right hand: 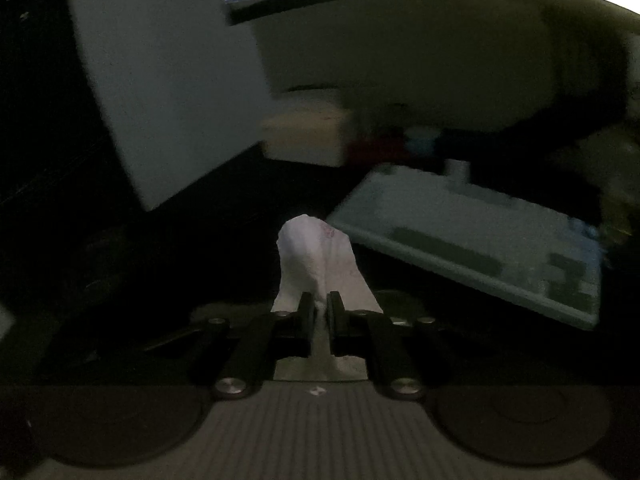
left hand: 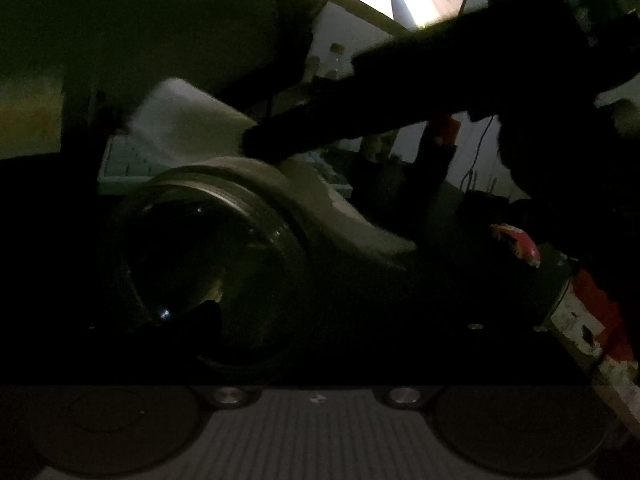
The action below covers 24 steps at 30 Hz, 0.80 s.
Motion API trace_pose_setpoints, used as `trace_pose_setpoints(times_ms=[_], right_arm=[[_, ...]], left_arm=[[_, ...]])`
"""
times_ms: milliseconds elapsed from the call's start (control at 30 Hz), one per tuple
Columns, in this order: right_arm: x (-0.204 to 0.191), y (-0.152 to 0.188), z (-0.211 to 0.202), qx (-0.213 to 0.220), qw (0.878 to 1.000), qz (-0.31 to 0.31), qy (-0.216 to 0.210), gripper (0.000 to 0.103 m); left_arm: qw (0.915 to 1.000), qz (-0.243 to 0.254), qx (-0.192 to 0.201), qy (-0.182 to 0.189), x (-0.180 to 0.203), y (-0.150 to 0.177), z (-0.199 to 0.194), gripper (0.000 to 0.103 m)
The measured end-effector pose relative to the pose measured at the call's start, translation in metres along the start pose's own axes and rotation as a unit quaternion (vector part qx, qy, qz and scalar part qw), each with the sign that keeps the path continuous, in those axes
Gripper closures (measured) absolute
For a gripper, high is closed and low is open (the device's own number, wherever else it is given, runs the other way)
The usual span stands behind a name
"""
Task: Clean container
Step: 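Rotate the tissue inside the jar mouth with the right gripper while the left holds the jar, then scrub the jar's inner wall with the right gripper's tissue while the left holds the jar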
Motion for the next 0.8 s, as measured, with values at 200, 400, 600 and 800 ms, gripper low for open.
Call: trace_pose_setpoints(times_ms=[200,400,600,800], right_arm=[[0.006,-0.001,0.002,0.006,1.000,0.015,0.009,0.094],[-0.037,-0.001,-0.002,0.009,0.998,-0.022,-0.056,0.094],[-0.035,-0.002,-0.002,0.004,0.998,-0.018,-0.052,0.094],[0.006,-0.003,0.003,0.007,1.000,0.024,-0.006,0.094]], left_arm=[[0.9999,-0.015,0.005,-0.004,-0.009,-0.003,-0.003,0.000],[0.9996,-0.019,0.011,-0.016,-0.008,-0.006,0.005,0.000],[0.9996,-0.020,0.012,-0.017,-0.013,-0.009,0.007,0.000],[0.9996,-0.019,0.011,-0.017,-0.012,-0.011,0.003,0.000]])
Point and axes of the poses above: each gripper's, at about its wrist camera, not at the fingertips, and z roughly the way its jaws point, x to its right, y to its underside, the point moved 4 cm from there along z, roughly the way its jaws point, and after that the axes turned 5 degrees about -z, right-handed, at the moved point
